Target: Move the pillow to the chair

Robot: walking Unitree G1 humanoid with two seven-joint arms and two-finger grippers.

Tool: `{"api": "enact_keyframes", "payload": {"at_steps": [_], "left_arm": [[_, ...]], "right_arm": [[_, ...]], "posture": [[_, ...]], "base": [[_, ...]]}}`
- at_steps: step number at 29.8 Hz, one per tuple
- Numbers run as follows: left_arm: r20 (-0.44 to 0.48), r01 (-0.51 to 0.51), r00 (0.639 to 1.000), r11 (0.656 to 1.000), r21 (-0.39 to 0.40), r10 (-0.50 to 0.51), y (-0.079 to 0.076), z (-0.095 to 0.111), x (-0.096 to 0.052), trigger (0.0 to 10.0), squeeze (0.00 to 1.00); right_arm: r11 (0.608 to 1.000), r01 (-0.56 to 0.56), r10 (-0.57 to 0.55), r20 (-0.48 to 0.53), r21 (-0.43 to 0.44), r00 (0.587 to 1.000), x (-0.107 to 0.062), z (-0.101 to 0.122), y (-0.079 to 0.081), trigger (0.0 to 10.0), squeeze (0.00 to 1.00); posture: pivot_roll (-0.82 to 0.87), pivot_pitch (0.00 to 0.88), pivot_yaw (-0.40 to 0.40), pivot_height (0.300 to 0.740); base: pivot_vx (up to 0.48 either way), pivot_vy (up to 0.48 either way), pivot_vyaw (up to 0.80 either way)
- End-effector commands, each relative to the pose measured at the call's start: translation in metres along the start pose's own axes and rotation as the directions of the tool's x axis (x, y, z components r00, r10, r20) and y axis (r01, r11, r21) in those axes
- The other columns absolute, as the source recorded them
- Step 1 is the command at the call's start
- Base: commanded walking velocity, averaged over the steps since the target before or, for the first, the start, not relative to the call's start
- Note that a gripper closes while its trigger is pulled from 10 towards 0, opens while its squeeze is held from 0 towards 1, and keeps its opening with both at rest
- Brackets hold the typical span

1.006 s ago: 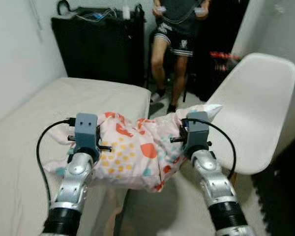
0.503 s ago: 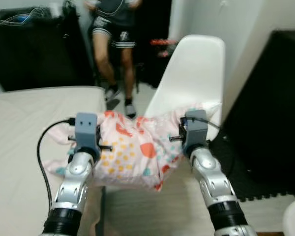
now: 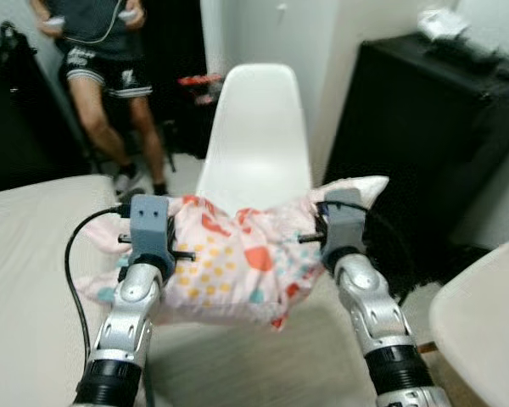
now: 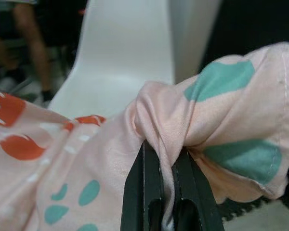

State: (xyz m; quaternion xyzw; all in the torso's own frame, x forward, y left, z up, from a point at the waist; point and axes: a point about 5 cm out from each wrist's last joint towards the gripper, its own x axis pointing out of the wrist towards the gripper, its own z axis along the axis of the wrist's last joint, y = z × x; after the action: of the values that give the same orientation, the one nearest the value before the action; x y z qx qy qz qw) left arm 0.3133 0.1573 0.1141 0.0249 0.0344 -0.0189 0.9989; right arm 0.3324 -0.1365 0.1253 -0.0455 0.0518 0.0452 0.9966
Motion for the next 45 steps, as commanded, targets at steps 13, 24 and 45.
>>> {"api": "enact_keyframes", "payload": {"at_steps": [13, 24, 45], "left_arm": [[0.021, -0.005, 1.0, 1.0, 0.019, 0.005, 0.0005, 0.0057, -0.0019, 10.0, 0.0], [0.007, -0.013, 1.0, 1.0, 0.021, 0.012, 0.0015, 0.0042, -0.0022, 10.0, 0.0], [-0.023, -0.012, 1.0, 1.0, -0.003, 0.012, 0.0015, 0.006, 0.0003, 10.0, 0.0]], "right_arm": [[0.999, -0.032, 0.031, 0.037, 0.023, 0.999, 0.0001, 0.0083, 0.0077, 10.0, 0.0], [0.999, -0.034, 0.033, 0.034, 0.029, 0.999, 0.0002, 0.0075, 0.008, 10.0, 0.0], [0.999, -0.031, 0.03, 0.029, 0.041, 0.999, 0.0018, 0.0067, 0.0079, 10.0, 0.0]], "posture": [[0.02, 0.05, 0.03, 0.71], [0.02, 0.049, 0.032, 0.71], [0.02, 0.045, 0.03, 0.71]], "base": [[0.0, 0.0, -0.8], [0.0, 0.0, -0.8], [0.0, 0.0, -0.8]]}}
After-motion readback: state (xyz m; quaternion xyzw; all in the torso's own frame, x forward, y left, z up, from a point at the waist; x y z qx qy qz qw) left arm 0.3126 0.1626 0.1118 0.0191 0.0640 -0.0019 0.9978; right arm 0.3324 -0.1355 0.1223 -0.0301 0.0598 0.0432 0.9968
